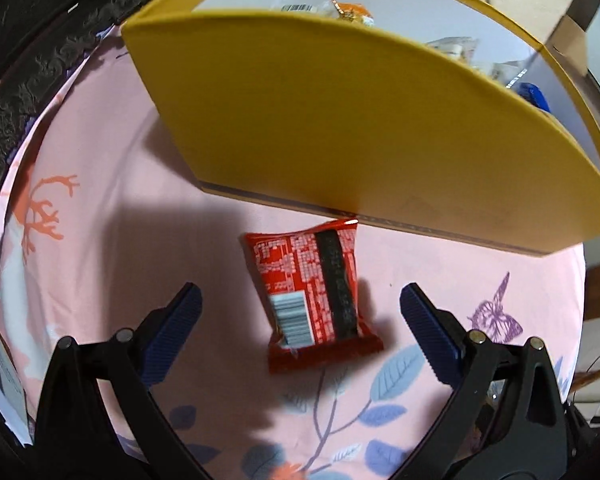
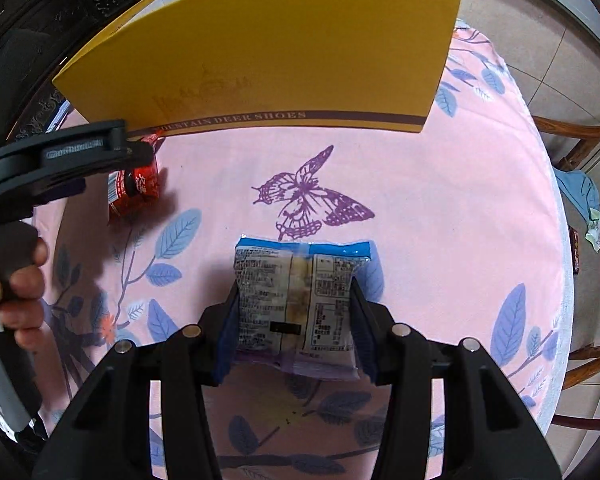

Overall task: Organize snacks
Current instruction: 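Grasp the red pack with the left gripper while the right grasps the clear biscuit pack, then lift the red pack and biscuit pack over the yellow box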

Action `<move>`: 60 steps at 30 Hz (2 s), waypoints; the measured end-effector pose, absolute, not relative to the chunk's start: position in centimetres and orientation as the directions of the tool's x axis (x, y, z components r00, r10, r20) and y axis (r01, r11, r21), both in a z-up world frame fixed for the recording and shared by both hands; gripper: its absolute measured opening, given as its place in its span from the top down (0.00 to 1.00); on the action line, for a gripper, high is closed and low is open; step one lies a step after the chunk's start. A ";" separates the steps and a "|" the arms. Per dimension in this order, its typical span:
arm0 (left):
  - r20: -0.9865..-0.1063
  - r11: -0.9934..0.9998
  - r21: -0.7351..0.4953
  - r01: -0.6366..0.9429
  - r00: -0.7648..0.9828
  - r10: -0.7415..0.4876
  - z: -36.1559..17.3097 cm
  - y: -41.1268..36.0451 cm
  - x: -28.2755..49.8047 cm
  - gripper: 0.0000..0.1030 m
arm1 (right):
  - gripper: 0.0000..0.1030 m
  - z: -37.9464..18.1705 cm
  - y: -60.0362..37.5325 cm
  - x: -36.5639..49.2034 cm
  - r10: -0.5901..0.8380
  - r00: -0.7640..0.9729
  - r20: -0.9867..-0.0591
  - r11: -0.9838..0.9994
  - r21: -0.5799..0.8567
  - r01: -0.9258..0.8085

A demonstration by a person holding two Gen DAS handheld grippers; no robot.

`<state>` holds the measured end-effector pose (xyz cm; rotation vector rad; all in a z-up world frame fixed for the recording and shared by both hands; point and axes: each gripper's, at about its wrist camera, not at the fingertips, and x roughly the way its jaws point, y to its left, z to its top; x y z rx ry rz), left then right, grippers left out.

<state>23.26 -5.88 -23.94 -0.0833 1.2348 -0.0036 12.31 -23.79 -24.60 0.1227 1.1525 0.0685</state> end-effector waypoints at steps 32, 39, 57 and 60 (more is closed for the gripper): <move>-0.948 0.999 -0.024 0.036 0.317 -0.034 -24.3 -9.7 21.1 0.56 | 0.52 -23.2 -24.3 11.1 0.100 0.438 -0.894 0.993 0.120 0.018; -0.943 0.991 -0.111 0.077 0.306 -0.129 -23.8 -9.0 18.0 0.56 | 0.52 -22.6 -24.4 10.3 0.106 0.454 -0.885 0.993 0.122 0.007; -0.772 0.964 -0.184 0.193 0.579 -0.263 -8.0 -6.9 19.3 0.56 | 0.52 -9.8 -24.3 13.3 0.201 0.686 -0.699 0.977 0.191 -0.092; -0.741 0.958 -0.200 0.205 0.608 -0.285 -5.8 -7.2 21.9 0.56 | 0.52 -6.7 -24.8 16.1 0.204 0.735 -0.646 0.976 0.193 -0.101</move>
